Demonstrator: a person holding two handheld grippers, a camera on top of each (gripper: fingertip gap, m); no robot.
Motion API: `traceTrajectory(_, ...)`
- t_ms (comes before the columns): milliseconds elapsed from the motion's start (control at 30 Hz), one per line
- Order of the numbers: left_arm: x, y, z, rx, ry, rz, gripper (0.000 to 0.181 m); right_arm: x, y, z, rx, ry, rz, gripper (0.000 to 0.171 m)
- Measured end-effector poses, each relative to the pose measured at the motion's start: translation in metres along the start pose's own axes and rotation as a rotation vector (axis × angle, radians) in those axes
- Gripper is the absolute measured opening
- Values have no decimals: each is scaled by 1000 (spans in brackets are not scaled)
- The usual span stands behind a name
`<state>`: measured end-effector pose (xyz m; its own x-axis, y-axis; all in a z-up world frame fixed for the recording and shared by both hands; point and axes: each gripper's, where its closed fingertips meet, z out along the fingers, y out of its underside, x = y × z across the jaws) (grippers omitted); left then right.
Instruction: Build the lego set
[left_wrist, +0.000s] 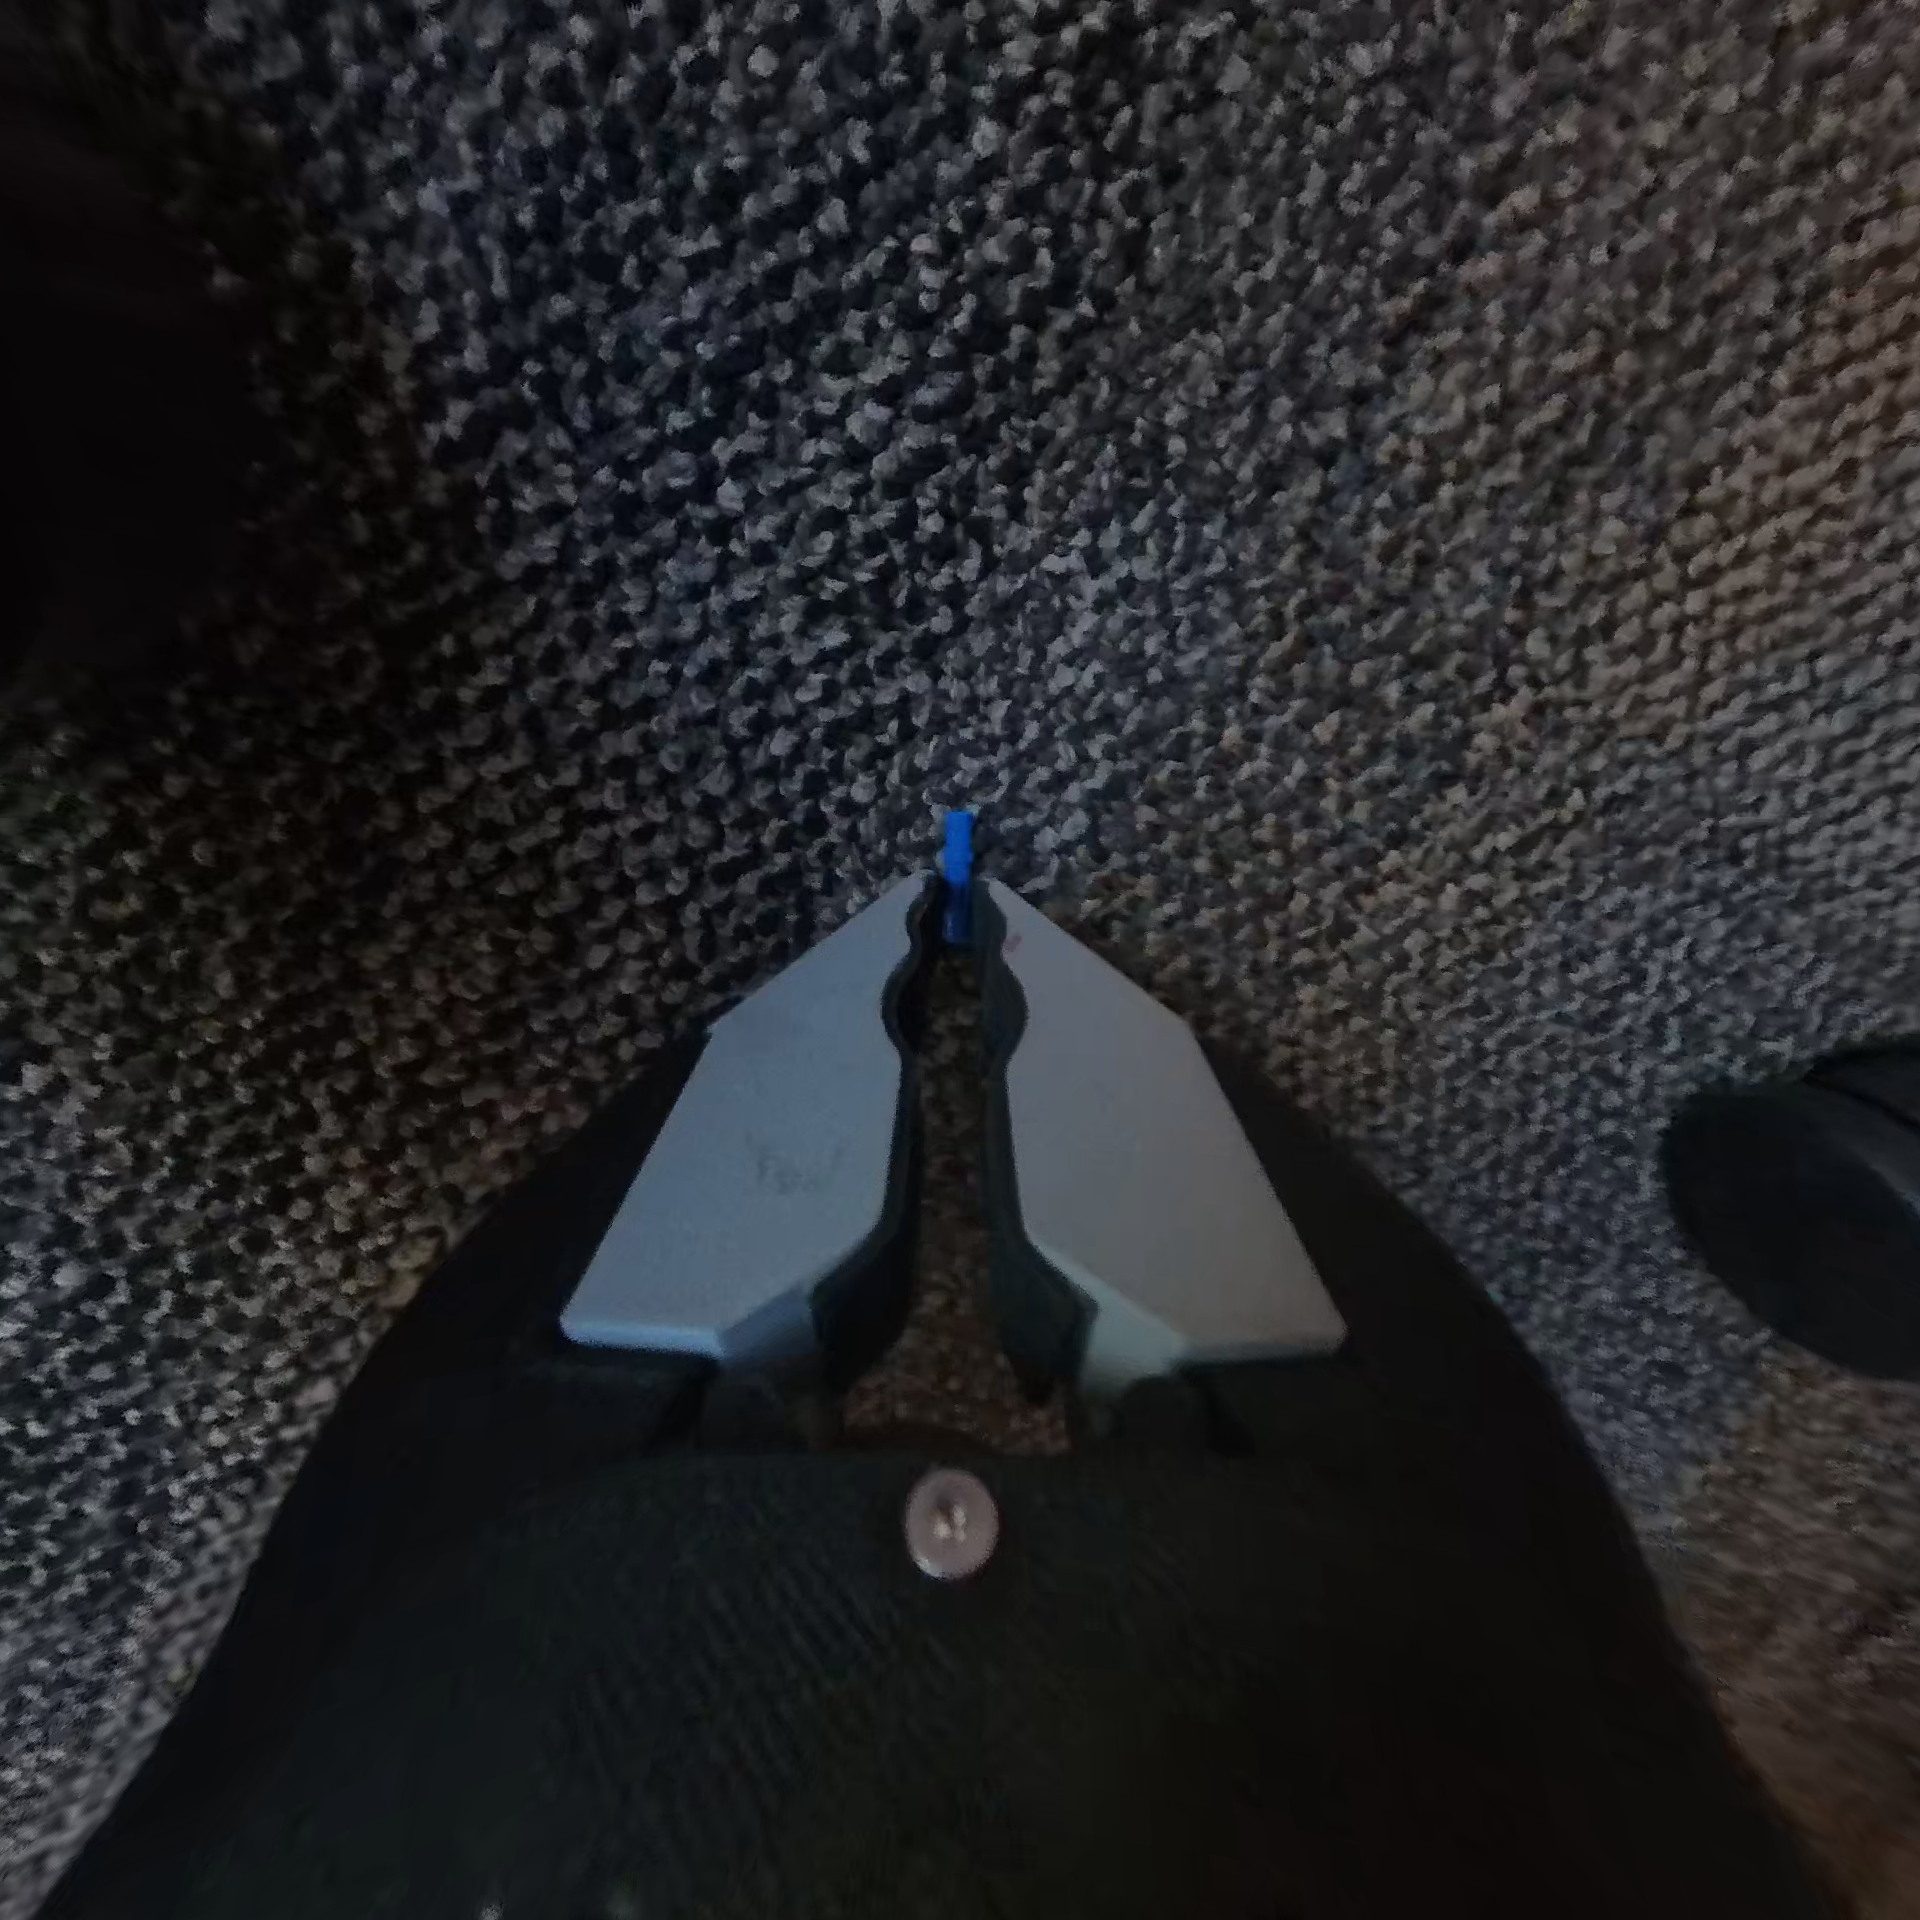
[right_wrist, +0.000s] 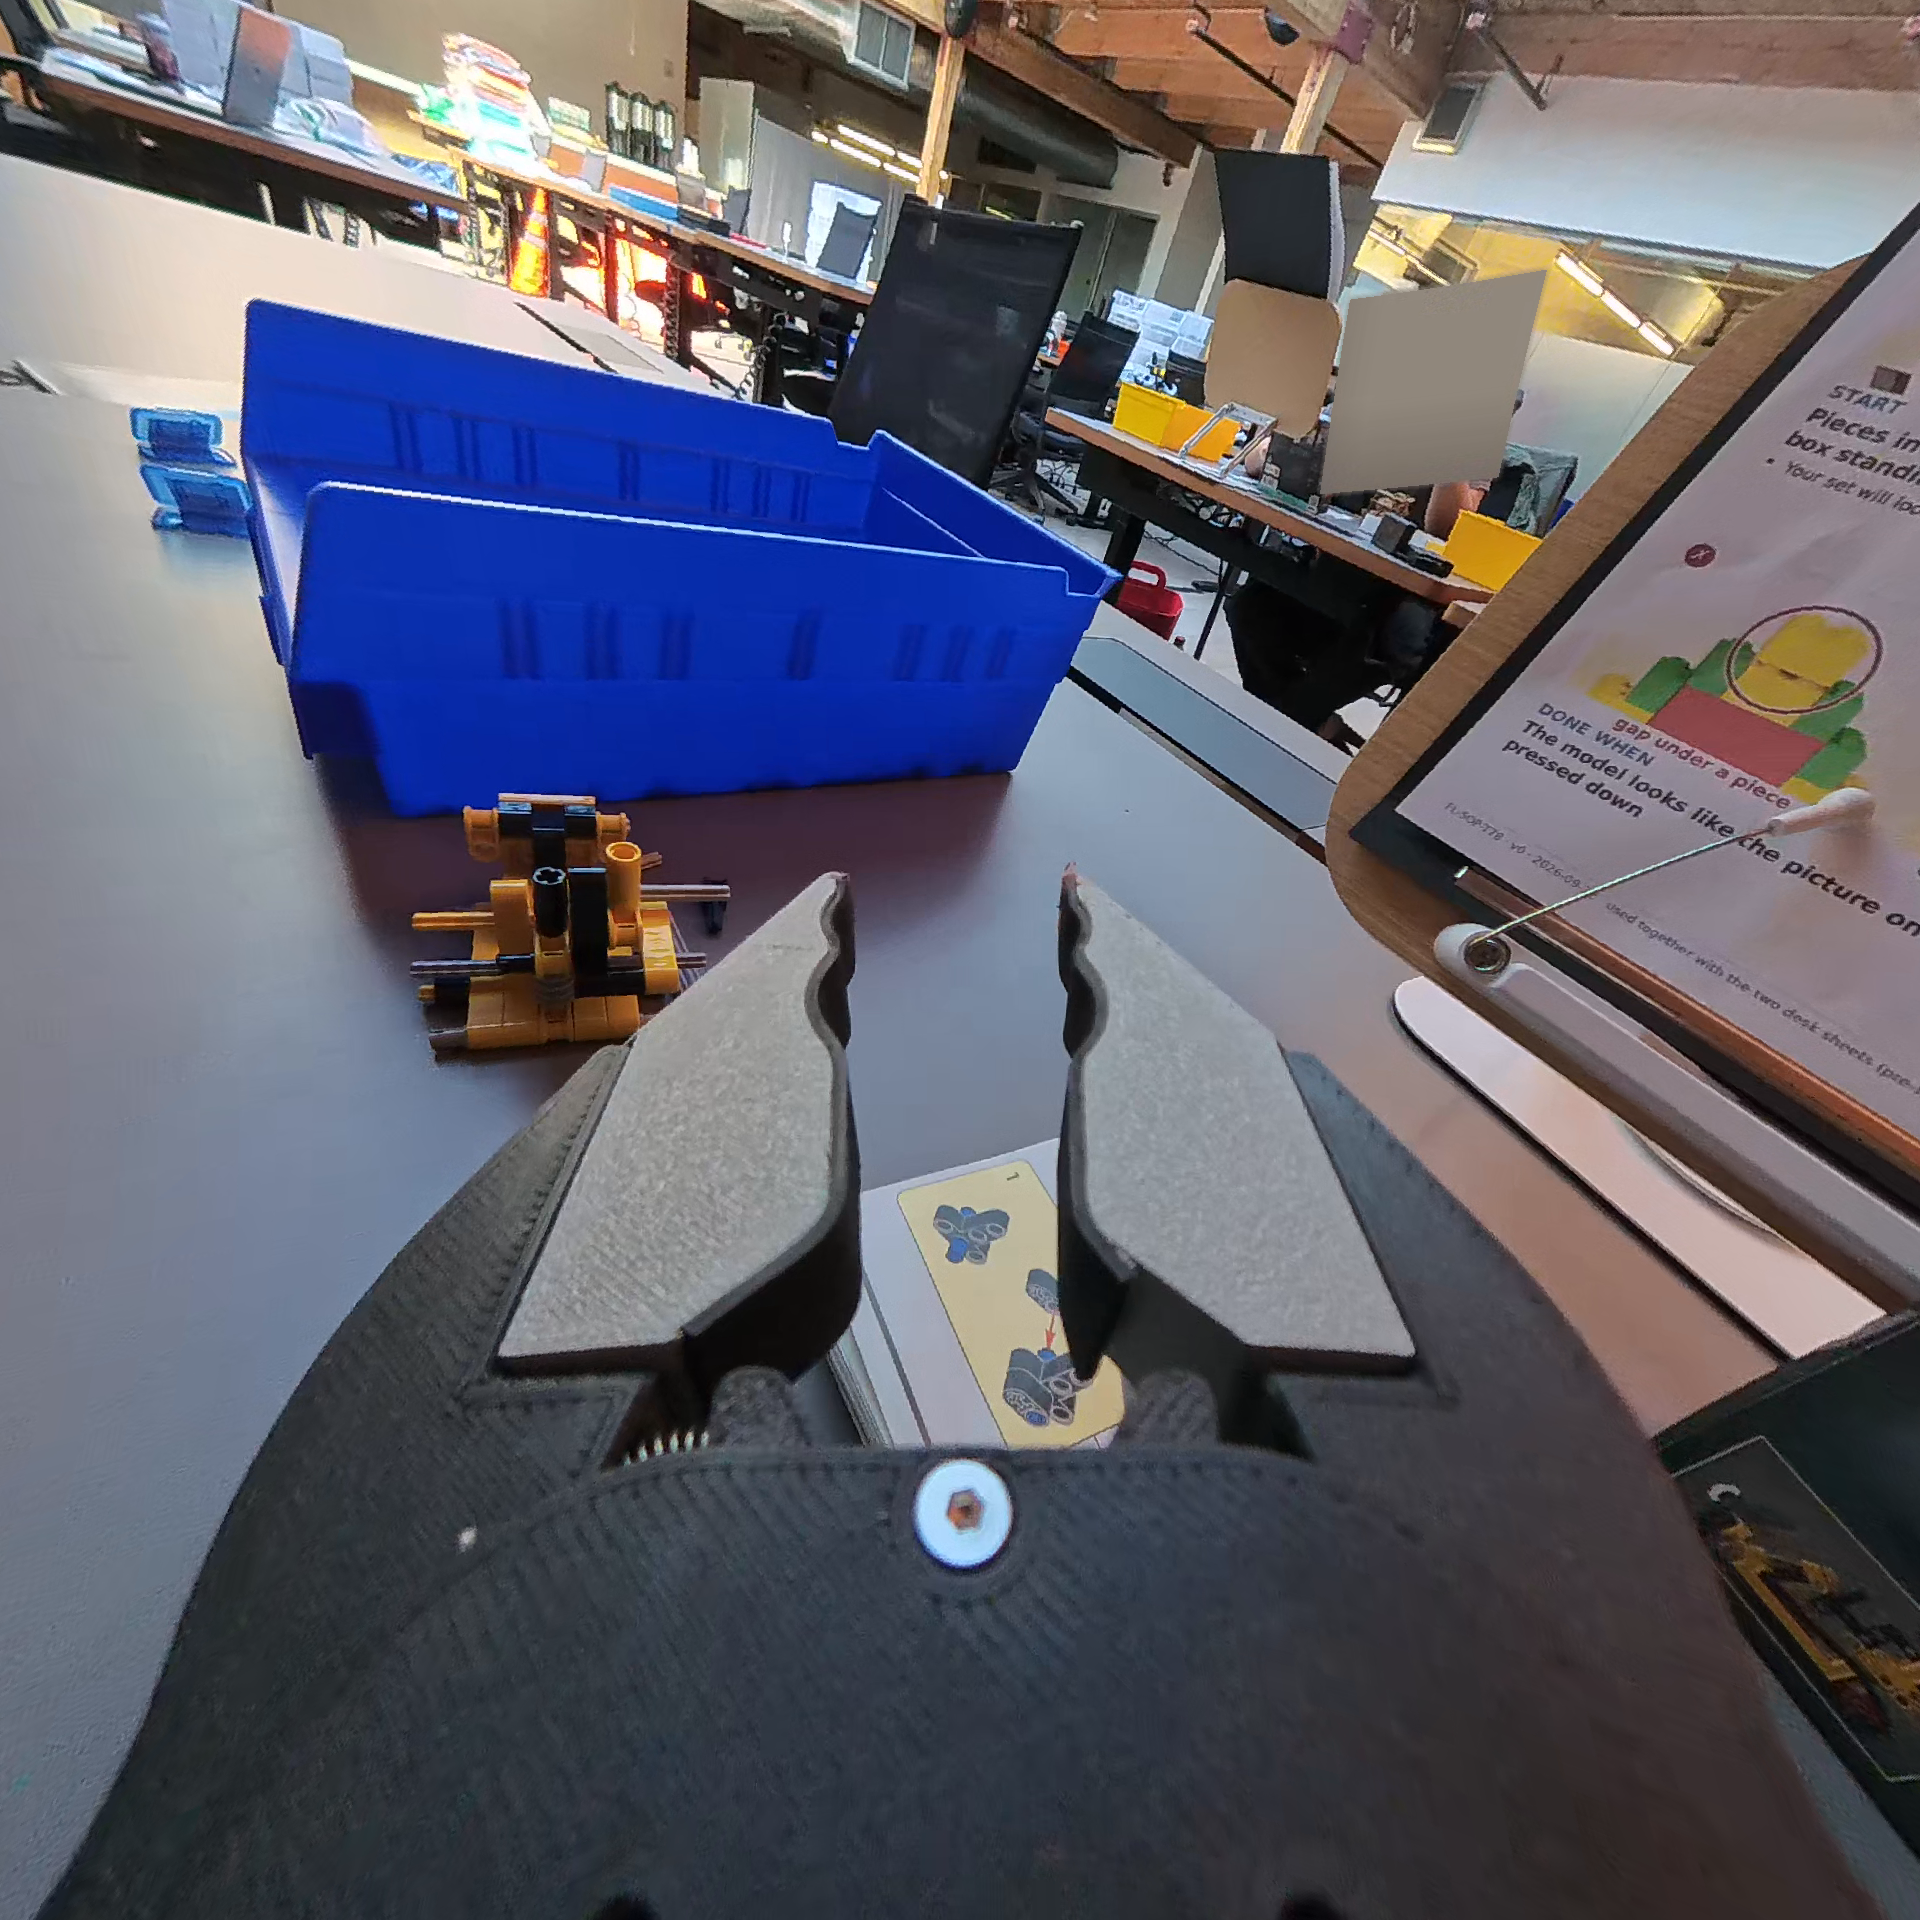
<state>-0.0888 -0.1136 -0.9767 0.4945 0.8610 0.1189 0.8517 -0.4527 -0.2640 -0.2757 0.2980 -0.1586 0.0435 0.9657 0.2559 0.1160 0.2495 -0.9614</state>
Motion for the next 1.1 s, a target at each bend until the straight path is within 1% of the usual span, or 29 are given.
traceTrajectory(33,0,1,-1,-14,14,-21,3,0,0,0,1,0,1,36)
traceTrajectory(133,1,-7,-14,-7,54,-36,1,0,0,0,2,-4,7,35)
traceTrajectory(200,4,-15,-30,-5,93,-30,2,1,-1,-1,8,-7,11,34)
traceTrajectory(267,4,-32,-56,17,125,-34,3,1,-2,-2,15,-6,13,34)
traceTrajectory(367,6,-67,-117,86,180,12,3,1,-5,-4,30,-5,1,34)
traceTrajectory(467,6,-110,-196,197,205,111,2,0,-6,-8,31,2,-33,32)
traceTrajectory(567,6,-161,-285,378,222,200,3,-4,-8,-14,43,-8,-63,30)
traceTrajectory(667,4,-211,-389,599,196,310,2,-5,-5,-18,34,-23,-52,29)
traceTrajectory(767,13,-260,-505,848,148,442,3,-2,-2,-21,24,-22,-22,29)
traceTrajectory(800,22,-273,-542,916,151,490,3,0,-3,-22,30,-24,-8,29)
traceTrajectory(867,59,-291,-612,1026,218,617,2,2,-4,-26,43,-36,33,28)
traceTrajectory(933,106,-304,-663,1060,276,800,2,3,-6,-27,59,-52,81,28)
traceTrajectory(1033,181,-330,-706,1029,422,990,2,-2,-7,-27,69,-98,95,28)
traceTrajectory(1100,229,-345,-709,910,569,1107,2,-10,-9,-31,79,-146,98,28)
